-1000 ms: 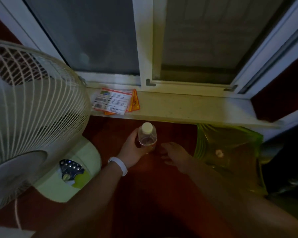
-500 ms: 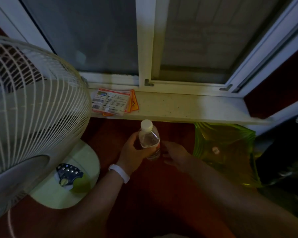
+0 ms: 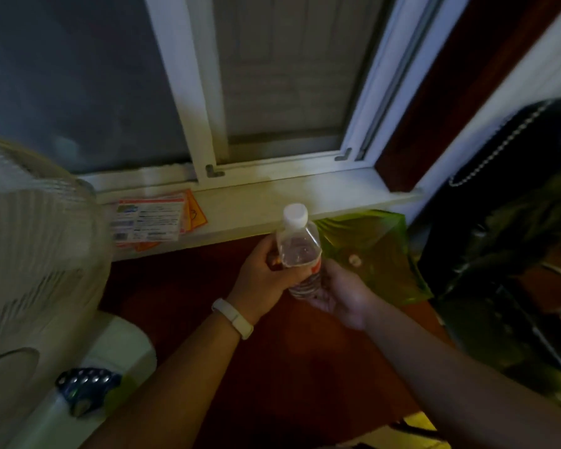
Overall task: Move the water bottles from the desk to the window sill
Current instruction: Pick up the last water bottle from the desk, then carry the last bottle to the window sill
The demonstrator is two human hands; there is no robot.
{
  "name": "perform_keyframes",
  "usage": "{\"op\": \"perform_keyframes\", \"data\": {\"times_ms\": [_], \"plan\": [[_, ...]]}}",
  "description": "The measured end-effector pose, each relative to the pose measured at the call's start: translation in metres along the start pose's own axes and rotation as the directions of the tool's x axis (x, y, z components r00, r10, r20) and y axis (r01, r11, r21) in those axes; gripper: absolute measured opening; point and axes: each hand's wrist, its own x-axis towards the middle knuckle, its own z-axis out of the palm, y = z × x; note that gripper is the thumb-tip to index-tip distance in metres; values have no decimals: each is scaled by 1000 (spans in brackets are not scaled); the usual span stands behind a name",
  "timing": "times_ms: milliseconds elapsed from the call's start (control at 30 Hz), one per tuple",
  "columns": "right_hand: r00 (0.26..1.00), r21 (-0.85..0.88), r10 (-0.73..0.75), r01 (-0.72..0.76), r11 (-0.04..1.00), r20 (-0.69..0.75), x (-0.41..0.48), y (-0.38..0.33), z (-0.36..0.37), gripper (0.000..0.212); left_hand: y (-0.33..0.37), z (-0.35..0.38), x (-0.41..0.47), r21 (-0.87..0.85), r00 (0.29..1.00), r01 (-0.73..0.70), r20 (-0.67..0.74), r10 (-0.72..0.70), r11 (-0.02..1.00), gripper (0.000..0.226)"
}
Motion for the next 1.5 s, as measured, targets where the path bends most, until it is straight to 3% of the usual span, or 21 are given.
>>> {"op": "perform_keyframes", "data": {"times_ms": [133,467,667,833,1167,1500], "plan": [[996,75,-51,56,996,-68,-27,0,-31,24,9,31,7,-9,988,-35,149,36,999,60],[969,209,-185,218,953,-166,-123,12,-117,33,47,132,-30,91,920,-130,383,86,987,61],[953,246,-212,264,933,-218,-196,44,-188,29,59,215,-78,81,865,-182,488,120,980,58],[924,331,-252,342,880,-286,-272,89,-265,31,67,303,-136,51,750,-145,657,76,988,52],[828,413,-258,488,769,-498,-401,201,-395,29,52,473,-258,97,533,-151,846,-2,984,46],[671,511,-97,642,572,-735,-492,275,-463,24,38,602,-337,73,178,-105,983,-53,992,47]]}}
